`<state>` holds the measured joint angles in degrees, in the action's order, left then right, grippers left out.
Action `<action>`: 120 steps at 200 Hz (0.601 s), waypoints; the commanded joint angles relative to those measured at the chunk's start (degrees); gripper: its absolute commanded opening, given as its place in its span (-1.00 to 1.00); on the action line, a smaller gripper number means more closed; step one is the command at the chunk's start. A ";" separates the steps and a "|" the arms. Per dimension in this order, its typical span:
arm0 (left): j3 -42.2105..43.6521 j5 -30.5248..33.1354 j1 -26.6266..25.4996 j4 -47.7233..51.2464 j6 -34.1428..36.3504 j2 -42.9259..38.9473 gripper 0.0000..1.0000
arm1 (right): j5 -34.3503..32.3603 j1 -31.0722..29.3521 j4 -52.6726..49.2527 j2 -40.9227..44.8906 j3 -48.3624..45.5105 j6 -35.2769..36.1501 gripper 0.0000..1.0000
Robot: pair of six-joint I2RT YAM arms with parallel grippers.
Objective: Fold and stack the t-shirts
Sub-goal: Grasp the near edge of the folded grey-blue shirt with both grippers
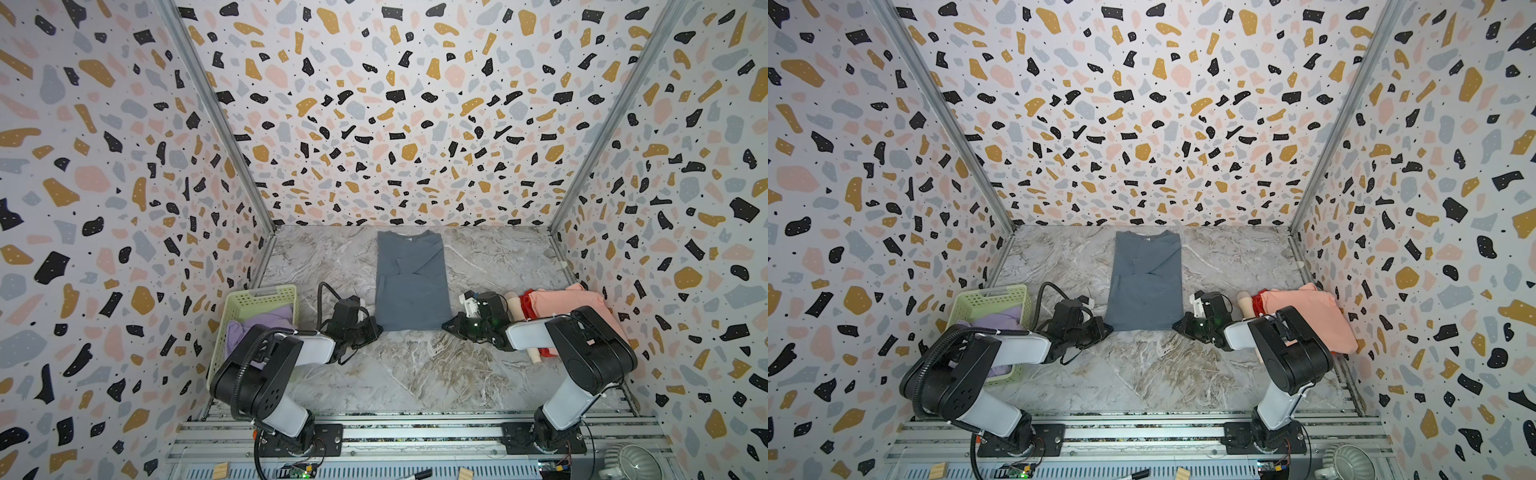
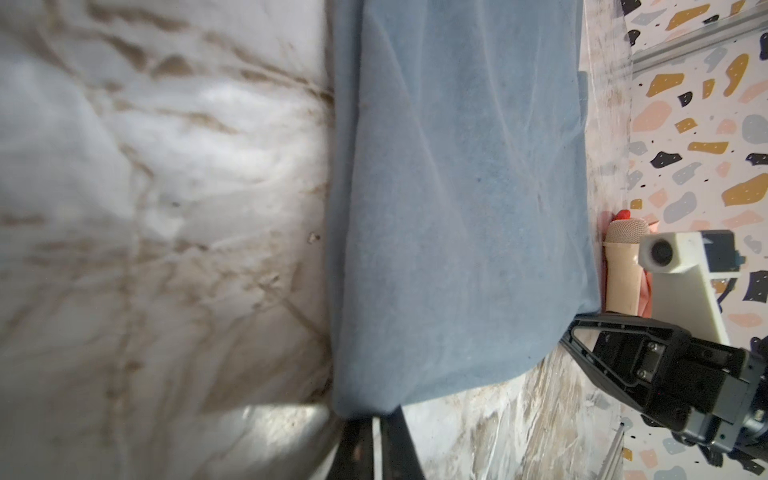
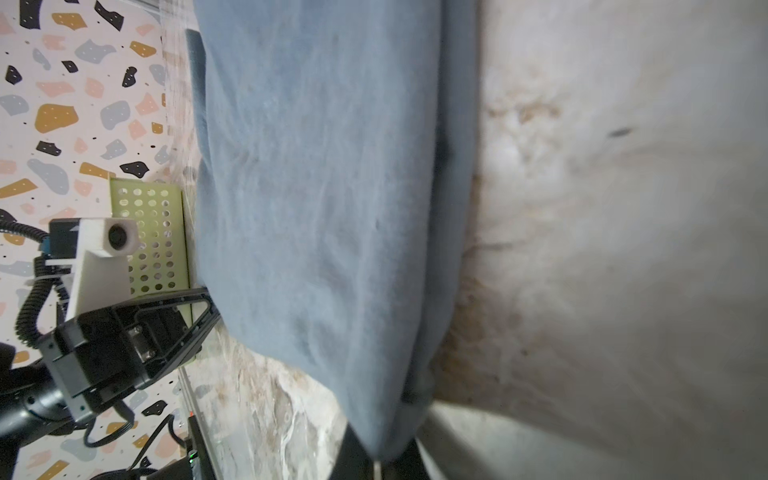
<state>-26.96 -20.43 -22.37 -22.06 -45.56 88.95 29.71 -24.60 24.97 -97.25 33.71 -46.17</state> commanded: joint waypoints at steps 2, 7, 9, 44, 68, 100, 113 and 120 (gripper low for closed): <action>-1.82 2.03 -0.14 2.82 2.79 -2.29 -1.00 | -3.45 -0.37 -4.34 2.29 1.50 3.11 -1.00; -1.72 1.76 -0.21 3.17 2.92 -3.00 -1.00 | -3.72 -0.57 -4.97 3.10 1.20 3.50 -1.00; -1.63 1.72 -0.28 3.35 2.97 -3.32 -1.00 | -3.77 -0.61 -5.27 3.42 1.07 3.64 -1.00; 1.51 0.27 -2.14 11.20 4.52 -11.93 -1.00 | -3.26 -1.78 -11.85 12.51 -2.99 7.05 -1.00; 3.67 0.99 -7.22 19.84 4.13 -21.75 -1.00 | -4.60 -4.15 -21.69 22.28 -5.28 9.74 -1.00; 5.69 1.71 -15.60 27.56 -3.14 -36.68 -1.00 | -6.45 -10.19 -35.41 36.64 -6.66 9.41 -1.00; 5.65 2.76 -18.59 29.24 -7.05 -41.95 -1.00 | -7.52 -13.21 -39.30 42.03 -6.82 7.79 -1.00; 5.31 3.38 -19.76 29.92 -8.26 -43.95 -1.00 | -8.00 -14.53 -40.54 44.47 -6.69 6.81 -1.00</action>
<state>-21.52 -18.87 -38.48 2.35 -47.31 51.51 24.12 -35.42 -3.62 -59.94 27.09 -38.30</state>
